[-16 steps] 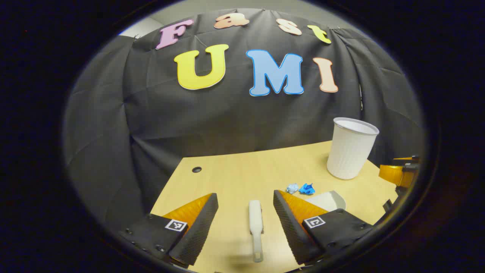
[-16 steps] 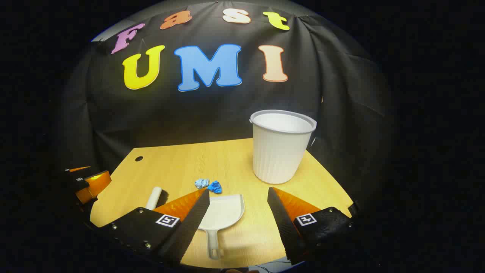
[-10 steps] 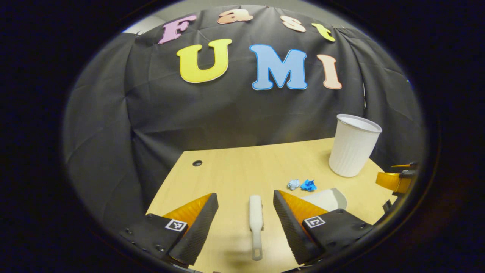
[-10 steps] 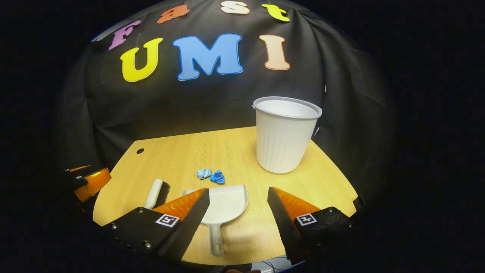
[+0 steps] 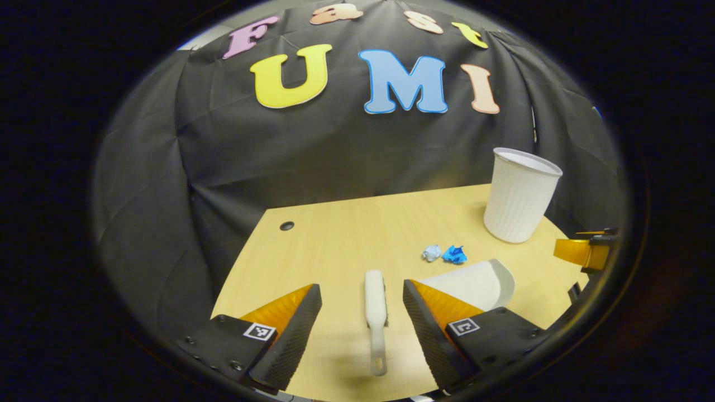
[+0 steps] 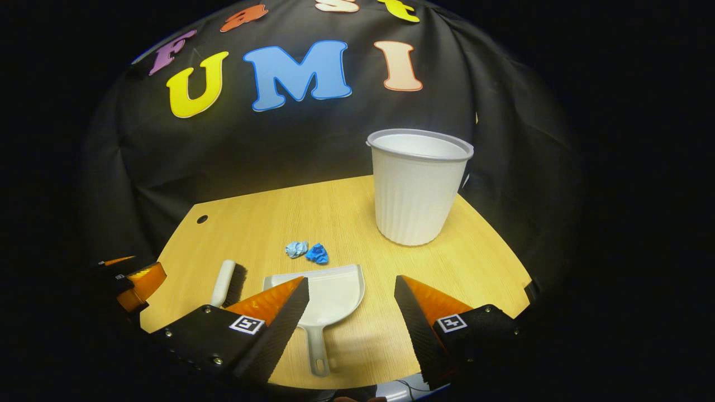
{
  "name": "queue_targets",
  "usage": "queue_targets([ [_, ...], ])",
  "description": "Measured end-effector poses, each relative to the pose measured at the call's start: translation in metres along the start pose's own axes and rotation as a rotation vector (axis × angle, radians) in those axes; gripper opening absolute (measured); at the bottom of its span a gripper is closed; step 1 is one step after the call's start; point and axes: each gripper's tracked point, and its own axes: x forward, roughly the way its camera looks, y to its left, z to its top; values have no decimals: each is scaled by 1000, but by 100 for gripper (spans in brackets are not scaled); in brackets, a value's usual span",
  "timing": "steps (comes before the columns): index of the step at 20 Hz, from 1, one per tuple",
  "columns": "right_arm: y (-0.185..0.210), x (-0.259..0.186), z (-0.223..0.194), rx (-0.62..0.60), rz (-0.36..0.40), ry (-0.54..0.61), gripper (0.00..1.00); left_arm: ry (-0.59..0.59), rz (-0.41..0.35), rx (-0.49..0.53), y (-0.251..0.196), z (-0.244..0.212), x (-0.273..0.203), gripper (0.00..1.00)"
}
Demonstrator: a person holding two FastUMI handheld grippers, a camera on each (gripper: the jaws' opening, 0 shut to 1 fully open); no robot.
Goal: Pick up the small broom and dustpan from the desktop, sweep the trash into the dustpan with the broom, and then empty the trash into the garbage bin.
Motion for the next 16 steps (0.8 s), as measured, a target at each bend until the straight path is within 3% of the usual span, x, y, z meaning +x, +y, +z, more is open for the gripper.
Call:
queue_targets([
  [7,6,4,-22,-4,37,86,96,101,-30,13,-12,-32,7,100],
  [8,8,5,-27,-9,45,100,96,122,-32,19,-12,-37,9,91],
  [10,12,7,-36,-25,57,142,96,176,-32,31,-12,-52,15,91],
  [12,17,11,-49,-47,69,208,96,241,-33,39,-14,-69,20,100],
  [13,20,13,-57,-61,74,248,96,273,-35,44,-14,-74,21,96],
  [16,25,21,-81,-118,84,380,96,359,-28,77,-11,-97,28,98],
])
